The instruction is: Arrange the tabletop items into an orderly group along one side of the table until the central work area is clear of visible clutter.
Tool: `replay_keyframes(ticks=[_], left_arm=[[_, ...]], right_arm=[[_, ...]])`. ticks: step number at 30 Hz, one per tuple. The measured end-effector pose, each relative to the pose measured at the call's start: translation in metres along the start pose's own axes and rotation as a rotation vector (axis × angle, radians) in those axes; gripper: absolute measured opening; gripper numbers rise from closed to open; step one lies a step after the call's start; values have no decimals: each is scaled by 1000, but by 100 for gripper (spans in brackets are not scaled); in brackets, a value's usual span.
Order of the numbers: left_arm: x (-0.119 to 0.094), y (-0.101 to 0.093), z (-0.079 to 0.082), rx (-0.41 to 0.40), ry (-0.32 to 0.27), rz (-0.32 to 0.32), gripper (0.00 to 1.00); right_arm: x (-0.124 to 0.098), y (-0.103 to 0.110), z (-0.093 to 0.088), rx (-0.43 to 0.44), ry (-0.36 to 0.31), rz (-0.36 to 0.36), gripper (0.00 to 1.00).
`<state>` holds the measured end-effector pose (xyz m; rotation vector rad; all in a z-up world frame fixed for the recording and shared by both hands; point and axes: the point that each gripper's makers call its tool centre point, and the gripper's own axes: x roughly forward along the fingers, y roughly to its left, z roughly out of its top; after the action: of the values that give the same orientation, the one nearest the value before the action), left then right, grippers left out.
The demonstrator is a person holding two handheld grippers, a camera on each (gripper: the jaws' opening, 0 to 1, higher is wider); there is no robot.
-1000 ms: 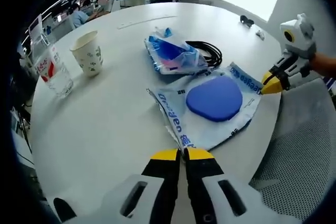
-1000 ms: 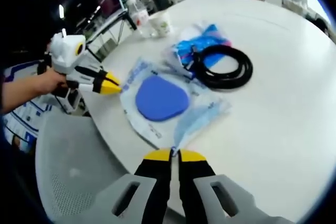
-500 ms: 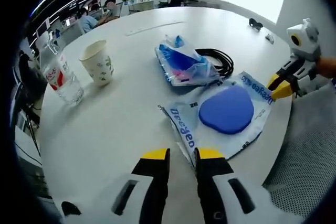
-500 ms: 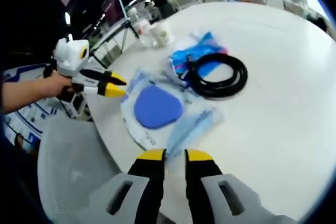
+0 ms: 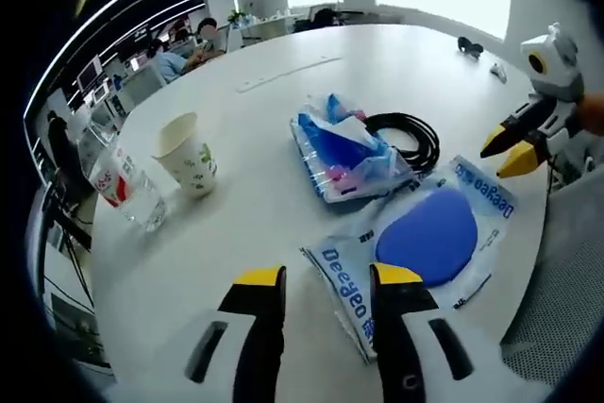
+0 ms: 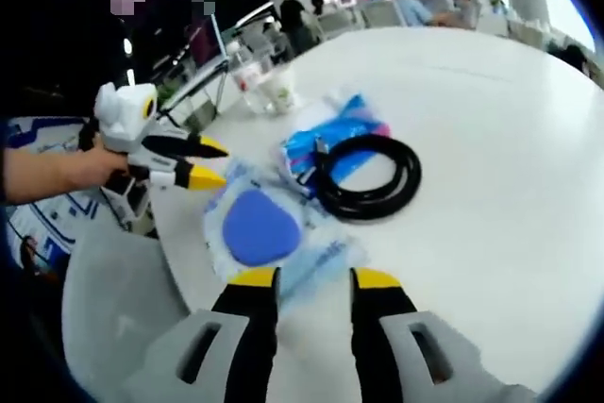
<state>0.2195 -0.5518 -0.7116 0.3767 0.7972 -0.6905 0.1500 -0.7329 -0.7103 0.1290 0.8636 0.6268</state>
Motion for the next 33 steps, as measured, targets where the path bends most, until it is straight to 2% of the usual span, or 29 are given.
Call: replay_keyframes(ticks=[12, 26, 33], left_arm=[[16, -6, 21, -14, -16, -3, 33], [35, -15, 44, -8, -31, -34, 32], [44, -14, 50, -8, -29, -47, 31]], right_arm=[[3, -18, 13, -36, -47, -31, 31], [17, -16, 34, -59, -88, -4, 31], [29, -13, 45, -110, -90, 4, 30]])
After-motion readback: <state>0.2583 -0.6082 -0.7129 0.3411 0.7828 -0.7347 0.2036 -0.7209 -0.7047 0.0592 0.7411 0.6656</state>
